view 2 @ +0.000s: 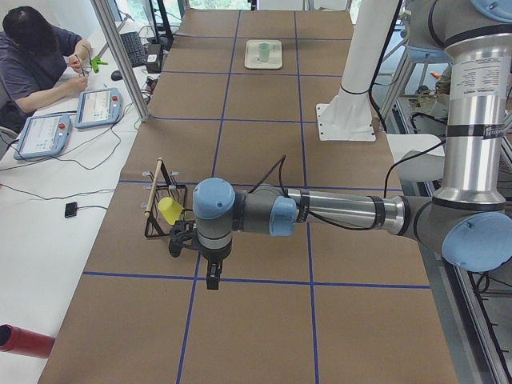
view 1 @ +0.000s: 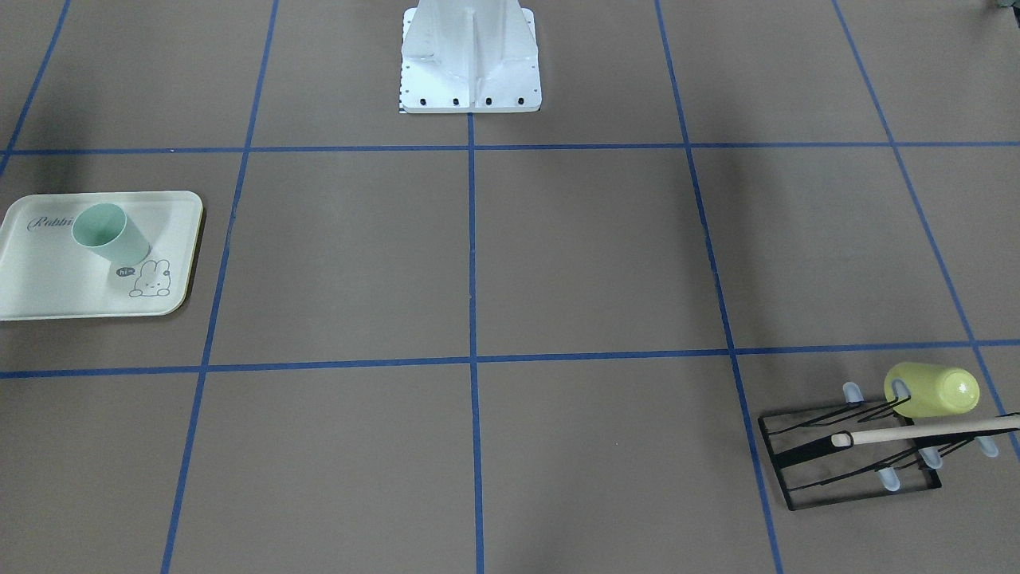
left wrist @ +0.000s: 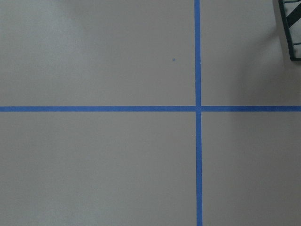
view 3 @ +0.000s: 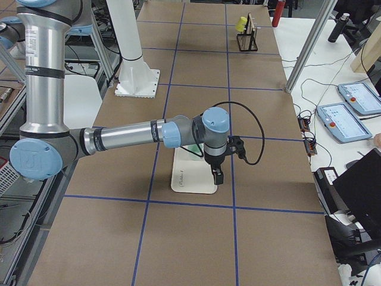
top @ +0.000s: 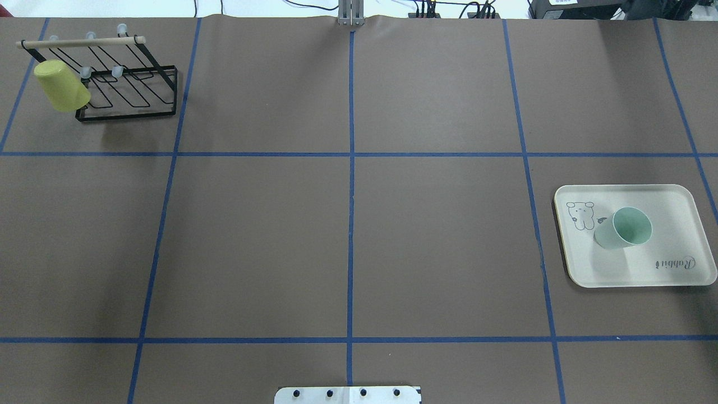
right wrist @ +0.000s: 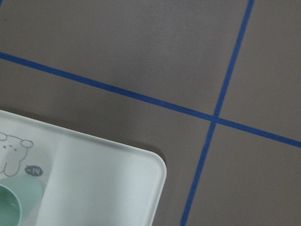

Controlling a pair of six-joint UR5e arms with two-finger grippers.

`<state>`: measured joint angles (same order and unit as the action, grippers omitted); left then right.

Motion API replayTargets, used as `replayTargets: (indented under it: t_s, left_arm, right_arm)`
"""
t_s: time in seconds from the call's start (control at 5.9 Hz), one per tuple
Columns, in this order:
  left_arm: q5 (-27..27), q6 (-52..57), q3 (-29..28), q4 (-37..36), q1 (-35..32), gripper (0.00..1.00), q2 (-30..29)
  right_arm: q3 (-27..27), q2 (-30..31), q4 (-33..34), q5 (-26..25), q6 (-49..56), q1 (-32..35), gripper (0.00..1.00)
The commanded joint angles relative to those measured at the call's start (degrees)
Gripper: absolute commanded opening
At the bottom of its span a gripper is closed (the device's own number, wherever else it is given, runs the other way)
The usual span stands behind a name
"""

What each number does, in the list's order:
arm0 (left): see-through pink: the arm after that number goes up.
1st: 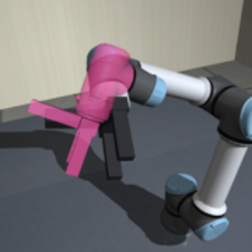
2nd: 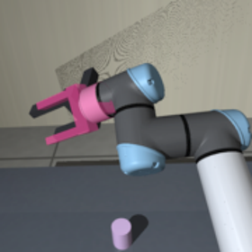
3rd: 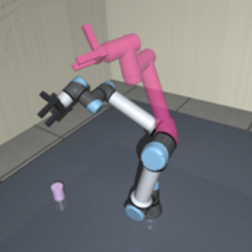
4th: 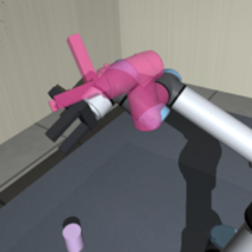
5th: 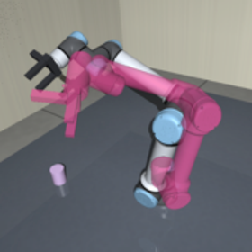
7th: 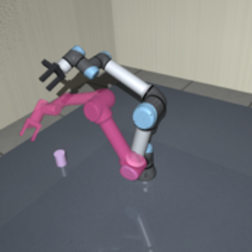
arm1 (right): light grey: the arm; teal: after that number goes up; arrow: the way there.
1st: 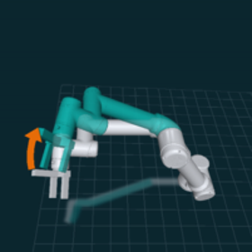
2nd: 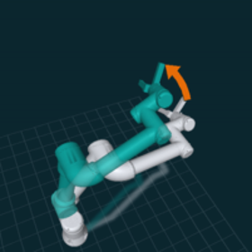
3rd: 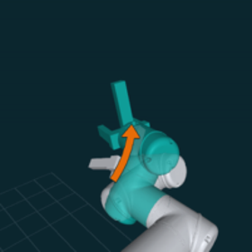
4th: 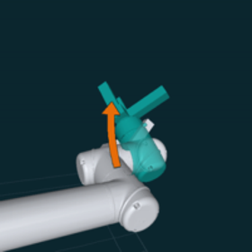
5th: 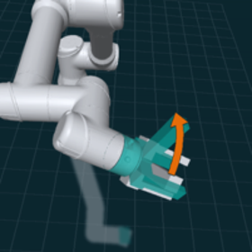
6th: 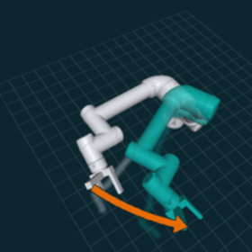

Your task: Left arm grabs green cup and hands to right arm on tray

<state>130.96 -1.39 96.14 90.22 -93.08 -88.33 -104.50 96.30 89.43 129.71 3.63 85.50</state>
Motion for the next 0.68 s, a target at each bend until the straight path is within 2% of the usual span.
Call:
replayTargets:
  t_s: [0.0, 0.51]
  left_arm:
    - [-0.3, 0.1, 0.4, 0.1, 0.1, 1.00, 2.3]
    - [4.3, 2.3, 2.0, 0.0, -0.1, 1.00, 3.3]
  right_arm:
    - [0.8, 6.9, -0.4, -2.2, 0.9, 2.5, 1.00]
    - [1.3, 6.7, -0.5, -1.7, 0.5, 1.9, 1.00]
